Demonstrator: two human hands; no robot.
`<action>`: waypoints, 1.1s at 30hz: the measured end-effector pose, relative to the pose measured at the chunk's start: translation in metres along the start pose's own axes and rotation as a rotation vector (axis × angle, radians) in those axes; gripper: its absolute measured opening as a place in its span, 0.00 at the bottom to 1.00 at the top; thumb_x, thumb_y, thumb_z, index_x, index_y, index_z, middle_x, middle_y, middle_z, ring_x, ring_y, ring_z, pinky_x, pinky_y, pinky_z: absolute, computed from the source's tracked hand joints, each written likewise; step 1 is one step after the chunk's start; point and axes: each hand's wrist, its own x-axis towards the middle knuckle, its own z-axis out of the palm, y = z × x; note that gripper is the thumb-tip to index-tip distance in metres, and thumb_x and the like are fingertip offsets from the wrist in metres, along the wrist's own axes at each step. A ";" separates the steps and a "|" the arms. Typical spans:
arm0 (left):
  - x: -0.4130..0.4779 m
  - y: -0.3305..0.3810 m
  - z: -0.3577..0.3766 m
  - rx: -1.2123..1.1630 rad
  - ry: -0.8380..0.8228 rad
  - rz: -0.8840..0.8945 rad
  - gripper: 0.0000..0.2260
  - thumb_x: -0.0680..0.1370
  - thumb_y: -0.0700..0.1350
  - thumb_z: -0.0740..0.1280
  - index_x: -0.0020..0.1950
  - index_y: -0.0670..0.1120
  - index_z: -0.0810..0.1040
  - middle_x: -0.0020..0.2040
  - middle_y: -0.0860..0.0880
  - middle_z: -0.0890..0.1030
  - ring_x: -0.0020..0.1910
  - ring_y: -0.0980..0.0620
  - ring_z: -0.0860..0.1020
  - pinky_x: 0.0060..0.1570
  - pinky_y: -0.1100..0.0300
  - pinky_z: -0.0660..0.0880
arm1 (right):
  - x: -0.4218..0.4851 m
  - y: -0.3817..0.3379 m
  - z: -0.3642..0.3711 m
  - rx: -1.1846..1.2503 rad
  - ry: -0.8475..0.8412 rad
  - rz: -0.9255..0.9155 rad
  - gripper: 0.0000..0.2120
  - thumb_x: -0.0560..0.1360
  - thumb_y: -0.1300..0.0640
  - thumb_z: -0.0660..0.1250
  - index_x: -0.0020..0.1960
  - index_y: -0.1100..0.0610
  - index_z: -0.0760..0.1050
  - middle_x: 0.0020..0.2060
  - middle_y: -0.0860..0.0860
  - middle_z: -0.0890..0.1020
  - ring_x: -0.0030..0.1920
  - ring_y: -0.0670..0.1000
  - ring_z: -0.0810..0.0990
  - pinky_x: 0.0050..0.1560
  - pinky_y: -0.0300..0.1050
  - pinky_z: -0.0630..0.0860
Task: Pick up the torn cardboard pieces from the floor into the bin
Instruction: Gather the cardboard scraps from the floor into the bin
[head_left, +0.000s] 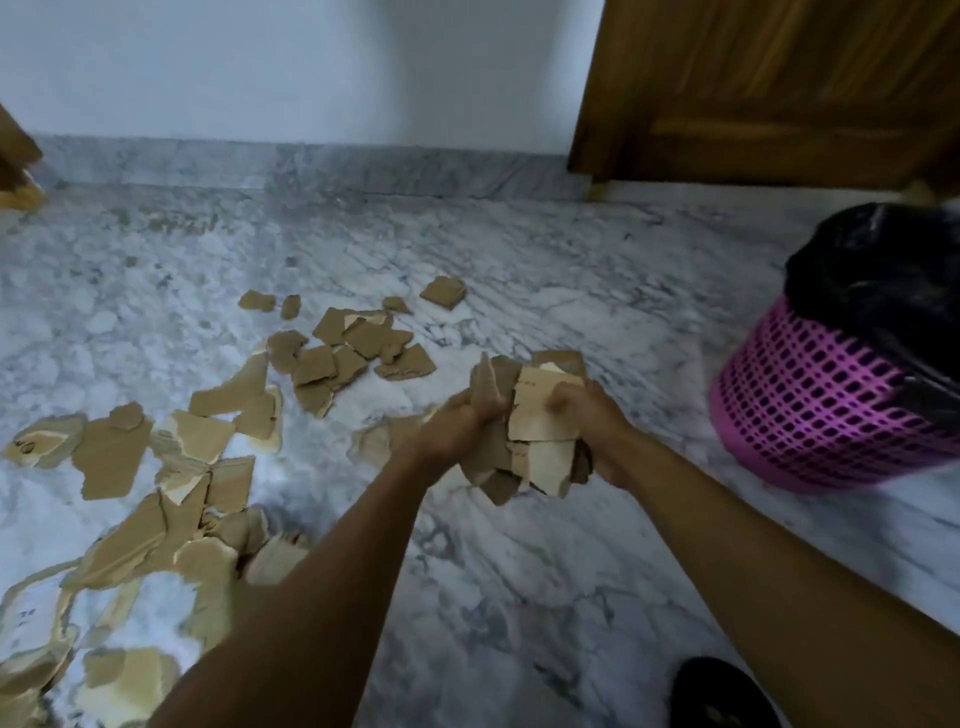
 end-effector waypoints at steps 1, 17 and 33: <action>0.003 0.009 0.010 0.034 -0.036 0.040 0.08 0.80 0.50 0.63 0.56 0.52 0.79 0.53 0.47 0.83 0.53 0.46 0.82 0.54 0.48 0.79 | -0.006 -0.001 -0.007 0.011 0.039 -0.003 0.37 0.62 0.47 0.71 0.69 0.53 0.69 0.59 0.56 0.78 0.53 0.58 0.81 0.51 0.58 0.82; 0.012 0.117 0.087 0.166 -0.242 0.085 0.18 0.77 0.48 0.70 0.65 0.45 0.75 0.57 0.44 0.82 0.54 0.45 0.82 0.58 0.46 0.79 | -0.075 -0.042 -0.119 -0.010 0.159 -0.251 0.23 0.82 0.50 0.64 0.75 0.46 0.62 0.64 0.48 0.71 0.58 0.49 0.74 0.46 0.37 0.74; 0.062 0.298 0.301 0.328 -0.095 0.268 0.41 0.69 0.60 0.74 0.74 0.47 0.60 0.66 0.42 0.72 0.62 0.41 0.76 0.62 0.42 0.76 | -0.086 -0.138 -0.377 0.015 0.342 -0.451 0.28 0.81 0.53 0.64 0.78 0.46 0.56 0.65 0.53 0.70 0.47 0.47 0.75 0.45 0.46 0.75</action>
